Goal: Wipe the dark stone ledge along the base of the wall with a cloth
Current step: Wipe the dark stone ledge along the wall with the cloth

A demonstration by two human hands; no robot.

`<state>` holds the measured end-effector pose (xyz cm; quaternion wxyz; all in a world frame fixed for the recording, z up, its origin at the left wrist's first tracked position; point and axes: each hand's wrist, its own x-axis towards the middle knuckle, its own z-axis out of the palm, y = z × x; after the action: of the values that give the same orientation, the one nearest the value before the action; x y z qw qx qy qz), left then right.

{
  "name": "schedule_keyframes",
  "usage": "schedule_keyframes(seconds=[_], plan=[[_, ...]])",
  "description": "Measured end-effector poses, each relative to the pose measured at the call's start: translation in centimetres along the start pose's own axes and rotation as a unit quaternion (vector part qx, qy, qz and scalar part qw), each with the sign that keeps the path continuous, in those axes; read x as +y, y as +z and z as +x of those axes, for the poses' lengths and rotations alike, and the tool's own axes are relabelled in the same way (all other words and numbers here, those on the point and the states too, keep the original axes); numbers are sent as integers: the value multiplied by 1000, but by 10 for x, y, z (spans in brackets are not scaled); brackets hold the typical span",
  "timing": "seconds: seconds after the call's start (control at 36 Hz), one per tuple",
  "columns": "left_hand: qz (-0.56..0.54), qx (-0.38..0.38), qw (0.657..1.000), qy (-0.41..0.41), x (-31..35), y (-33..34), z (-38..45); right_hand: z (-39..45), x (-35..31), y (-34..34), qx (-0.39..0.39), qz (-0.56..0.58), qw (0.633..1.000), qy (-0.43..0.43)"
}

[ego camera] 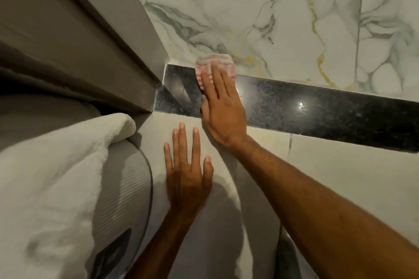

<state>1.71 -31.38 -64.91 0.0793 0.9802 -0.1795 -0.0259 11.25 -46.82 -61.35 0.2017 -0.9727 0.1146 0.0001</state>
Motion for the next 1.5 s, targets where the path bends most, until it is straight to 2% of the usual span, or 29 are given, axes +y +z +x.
schedule_keyframes(seconds=[0.08,0.19,0.25,0.31,0.42,0.58,0.67,0.75,0.89,0.97,1.03,1.11,1.25,1.42,1.5], plan=[[-7,5,1000,-13,-13,-1,-11,-35,27,-7,26,-5,1000,-10],[-15,7,1000,-19,-12,1,-11,-32,53,-22,102,-43,987,118],[-21,7,1000,-18,-11,4,-10,-4,45,-24,104,-75,980,151],[-16,14,1000,-17,-12,6,-11,25,27,-22,72,-73,987,127],[-3,23,1000,-14,-15,9,-13,52,-22,-3,7,-43,999,16],[5,11,1000,-24,-12,3,-12,33,-21,-9,-29,-20,999,7],[5,9,1000,-24,-10,2,-10,21,-19,-6,10,-5,998,61],[20,8,1000,-22,-10,1,-11,41,-38,3,13,-3,995,97],[10,21,999,-41,-10,1,-9,63,-66,20,-70,-12,997,-9],[6,23,999,-38,-10,0,-9,66,-50,11,-33,-5,999,-36],[10,20,999,-33,-10,0,-10,69,-37,6,-17,-29,999,-25],[12,18,999,-33,-11,2,-11,79,-44,4,-31,-50,998,-5],[2,19,999,-35,-13,6,-11,82,-58,12,-78,-18,996,-36],[-23,23,998,-49,-14,5,-11,12,-33,4,15,51,999,2],[-25,17,997,-66,-13,2,-12,-29,-26,10,-5,15,999,-40]])
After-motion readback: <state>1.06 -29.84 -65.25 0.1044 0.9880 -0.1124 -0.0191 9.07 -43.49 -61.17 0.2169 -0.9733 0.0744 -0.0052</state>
